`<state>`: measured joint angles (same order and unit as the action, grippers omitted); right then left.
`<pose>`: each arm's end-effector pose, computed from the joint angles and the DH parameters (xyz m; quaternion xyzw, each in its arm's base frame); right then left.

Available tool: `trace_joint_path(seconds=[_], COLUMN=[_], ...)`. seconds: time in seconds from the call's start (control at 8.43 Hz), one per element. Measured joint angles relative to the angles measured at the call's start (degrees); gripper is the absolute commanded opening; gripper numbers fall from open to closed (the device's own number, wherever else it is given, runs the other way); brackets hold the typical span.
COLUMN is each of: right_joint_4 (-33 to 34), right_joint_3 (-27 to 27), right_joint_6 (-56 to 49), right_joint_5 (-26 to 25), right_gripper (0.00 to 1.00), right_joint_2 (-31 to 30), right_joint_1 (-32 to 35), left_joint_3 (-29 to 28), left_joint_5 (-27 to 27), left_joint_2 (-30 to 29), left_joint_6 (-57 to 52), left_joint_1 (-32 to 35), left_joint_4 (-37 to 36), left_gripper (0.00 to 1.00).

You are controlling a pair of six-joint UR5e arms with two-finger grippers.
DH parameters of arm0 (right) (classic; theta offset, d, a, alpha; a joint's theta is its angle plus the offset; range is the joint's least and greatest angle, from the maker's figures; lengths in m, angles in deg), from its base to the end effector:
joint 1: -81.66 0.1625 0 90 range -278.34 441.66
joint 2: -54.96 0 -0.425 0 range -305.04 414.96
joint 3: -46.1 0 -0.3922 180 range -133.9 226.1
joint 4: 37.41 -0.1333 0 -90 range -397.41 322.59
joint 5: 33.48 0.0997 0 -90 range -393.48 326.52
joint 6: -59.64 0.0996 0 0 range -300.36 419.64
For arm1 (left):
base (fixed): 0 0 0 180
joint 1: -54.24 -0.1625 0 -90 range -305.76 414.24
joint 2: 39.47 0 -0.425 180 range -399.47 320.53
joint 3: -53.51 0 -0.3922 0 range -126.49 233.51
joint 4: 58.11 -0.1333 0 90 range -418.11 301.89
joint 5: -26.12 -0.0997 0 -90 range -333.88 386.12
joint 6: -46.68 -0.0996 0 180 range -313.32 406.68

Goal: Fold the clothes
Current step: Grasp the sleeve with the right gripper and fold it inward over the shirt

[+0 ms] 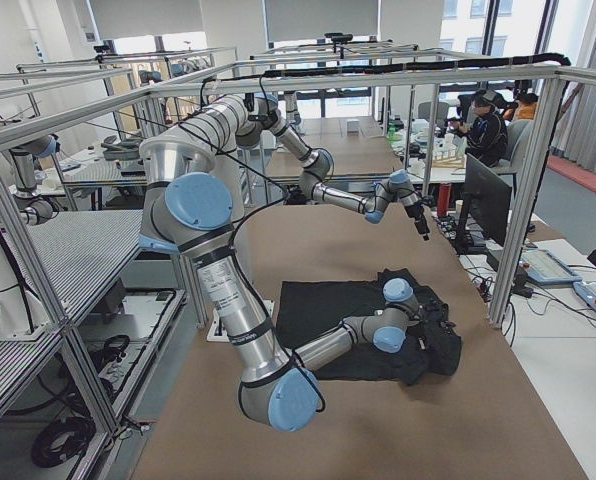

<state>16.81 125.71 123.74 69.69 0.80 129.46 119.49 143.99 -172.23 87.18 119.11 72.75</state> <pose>-0.4124 -0.6195 0.2978 0.2244 -0.4640 0.1051 0.8505 0.2554 -0.7488 0.3071 0.2921 0.4370 0.0060 0.8507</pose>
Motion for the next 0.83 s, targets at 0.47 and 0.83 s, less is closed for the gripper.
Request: trace_joint_path(seconds=[0.47,0.83], right_joint_4=[2.8,2.7], right_joint_3=[-8.2,-13.2], right_joint_6=[1.5,1.6], right_joint_5=[-9.8,-11.7], right_gripper=[0.0,0.03], right_joint_2=[8.6,12.2], right_joint_1=[-5.1,-5.4], left_joint_3=[-2.5,-2.6], left_joint_5=[0.0,0.0], left_joint_2=[-1.6,-1.9], left_joint_6=[-0.3,-0.2], left_joint_1=[0.0,0.0], left_joint_4=[0.1,0.0], left_gripper=[0.95,0.94])
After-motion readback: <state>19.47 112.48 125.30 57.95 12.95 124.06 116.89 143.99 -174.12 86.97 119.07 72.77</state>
